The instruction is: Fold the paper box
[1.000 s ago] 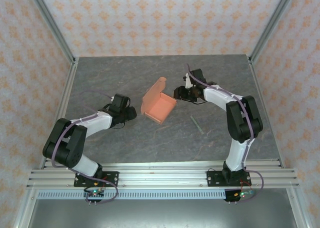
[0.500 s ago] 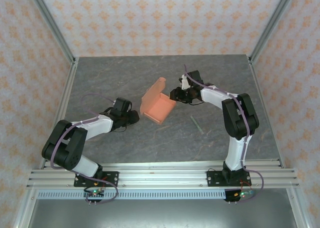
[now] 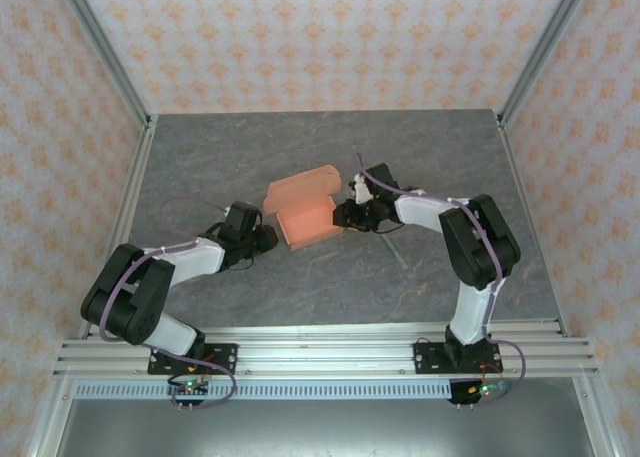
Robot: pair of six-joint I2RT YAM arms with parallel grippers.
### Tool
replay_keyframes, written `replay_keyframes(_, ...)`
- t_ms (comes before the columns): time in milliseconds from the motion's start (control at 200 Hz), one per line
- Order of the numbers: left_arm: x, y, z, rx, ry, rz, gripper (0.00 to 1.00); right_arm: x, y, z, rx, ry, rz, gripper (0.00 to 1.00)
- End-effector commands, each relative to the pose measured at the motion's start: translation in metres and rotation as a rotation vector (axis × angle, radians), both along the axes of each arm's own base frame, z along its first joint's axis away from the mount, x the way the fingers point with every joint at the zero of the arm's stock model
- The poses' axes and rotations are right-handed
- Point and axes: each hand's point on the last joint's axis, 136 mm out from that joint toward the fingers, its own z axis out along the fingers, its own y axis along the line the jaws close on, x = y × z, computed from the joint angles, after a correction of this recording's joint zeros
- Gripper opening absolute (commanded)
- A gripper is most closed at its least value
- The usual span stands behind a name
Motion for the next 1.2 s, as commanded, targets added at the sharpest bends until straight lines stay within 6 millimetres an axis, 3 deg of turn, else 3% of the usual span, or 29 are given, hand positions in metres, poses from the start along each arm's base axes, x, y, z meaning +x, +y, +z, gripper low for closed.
replay_keyframes(0,-0.009,-0.006,-0.004,-0.024,0.027,-0.002,0.39,0.002,0.003,0.019,0.047,-0.048,0.000,0.43)
replay_keyframes(110,-0.004,-0.007,0.005,-0.032,0.003,0.000,0.39,0.005,-0.005,0.020,0.003,-0.076,-0.014,0.51)
replay_keyframes(295,0.005,-0.014,0.025,-0.063,-0.047,-0.016,0.39,0.012,-0.011,0.032,-0.003,-0.113,-0.046,0.53)
replay_keyframes(455,0.021,-0.030,0.040,-0.127,-0.088,-0.046,0.40,0.012,-0.050,0.040,-0.152,-0.163,-0.159,0.57)
replay_keyframes(560,0.032,-0.038,0.042,-0.143,-0.093,-0.062,0.40,0.002,-0.086,0.039,-0.319,-0.172,-0.240,0.58)
replay_keyframes(646,0.040,-0.046,0.044,-0.161,-0.100,-0.081,0.40,-0.009,-0.104,0.039,-0.386,-0.170,-0.269,0.59)
replay_keyframes(941,0.063,-0.079,0.051,-0.185,-0.112,-0.163,0.40,-0.032,-0.125,0.032,-0.458,-0.136,-0.305,0.60)
replay_keyframes(1196,0.074,-0.066,0.062,-0.065,-0.137,-0.162,0.45,-0.056,-0.155,0.016,-0.628,-0.069,-0.323,0.59)
